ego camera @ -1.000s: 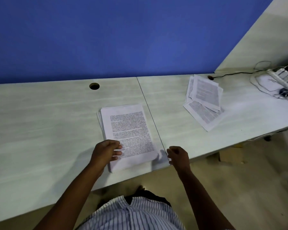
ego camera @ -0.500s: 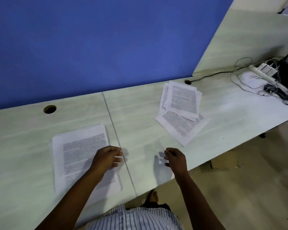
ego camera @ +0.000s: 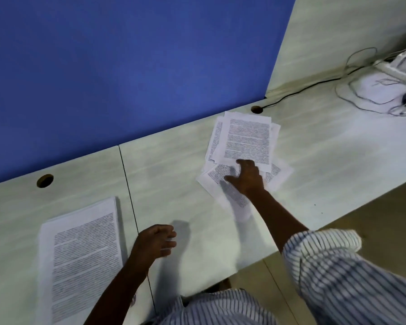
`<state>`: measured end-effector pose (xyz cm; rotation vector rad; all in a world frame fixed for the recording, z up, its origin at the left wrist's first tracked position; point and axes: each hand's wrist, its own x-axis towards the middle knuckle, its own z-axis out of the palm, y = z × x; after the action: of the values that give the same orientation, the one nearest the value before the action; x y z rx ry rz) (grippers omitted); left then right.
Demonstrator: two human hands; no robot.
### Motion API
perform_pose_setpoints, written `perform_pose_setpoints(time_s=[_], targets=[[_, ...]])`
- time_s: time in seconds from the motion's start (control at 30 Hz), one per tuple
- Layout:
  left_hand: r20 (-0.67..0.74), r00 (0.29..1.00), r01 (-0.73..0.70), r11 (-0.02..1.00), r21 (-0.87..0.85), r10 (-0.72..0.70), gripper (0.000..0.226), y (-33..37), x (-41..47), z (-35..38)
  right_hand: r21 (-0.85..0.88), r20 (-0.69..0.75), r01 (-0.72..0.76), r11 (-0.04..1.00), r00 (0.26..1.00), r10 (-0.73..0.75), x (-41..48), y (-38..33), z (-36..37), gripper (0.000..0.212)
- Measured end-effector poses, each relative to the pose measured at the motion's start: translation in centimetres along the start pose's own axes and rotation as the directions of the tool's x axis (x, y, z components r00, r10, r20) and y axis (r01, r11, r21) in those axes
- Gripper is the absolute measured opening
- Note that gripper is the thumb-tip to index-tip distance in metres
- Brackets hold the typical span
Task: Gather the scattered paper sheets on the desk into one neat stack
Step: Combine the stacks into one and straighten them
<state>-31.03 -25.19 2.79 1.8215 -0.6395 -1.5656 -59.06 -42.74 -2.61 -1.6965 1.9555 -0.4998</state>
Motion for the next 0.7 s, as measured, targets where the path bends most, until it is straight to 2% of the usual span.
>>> perform_pose_setpoints(time_s=[0.13,0.2,0.27,0.57,0.7], targets=[[-0.058,0.998,0.013,0.997,0.07,-0.009,0.015,0.4,0.0,0.5,-0.164,0.089,-0.072,0.984,0.992,0.087,4.5,0.7,-1.3,0.091],[-0.077,0.997,0.029,0.996,0.084,-0.023,0.016,0.5,0.2,0.9,-0.282,0.145,-0.024,0.959,0.987,0.068,4.4,2.3,0.0,0.091],[-0.088,0.996,0.032,0.996,0.085,-0.024,0.017,0.7,0.6,1.3,-0.333,0.121,0.051,0.942,0.993,-0.011,3.0,3.7,1.6,0.086],[-0.059,0.997,0.055,0.995,0.081,-0.05,0.013,2.0,3.4,4.7,-0.31,0.145,0.225,0.924,0.971,-0.188,-9.0,6.1,3.9,0.086],[-0.046,0.999,0.022,0.976,0.216,-0.012,0.009,1.8,5.1,6.3,-0.254,0.131,0.257,0.932,0.964,-0.23,-13.0,7.3,4.4,0.083]])
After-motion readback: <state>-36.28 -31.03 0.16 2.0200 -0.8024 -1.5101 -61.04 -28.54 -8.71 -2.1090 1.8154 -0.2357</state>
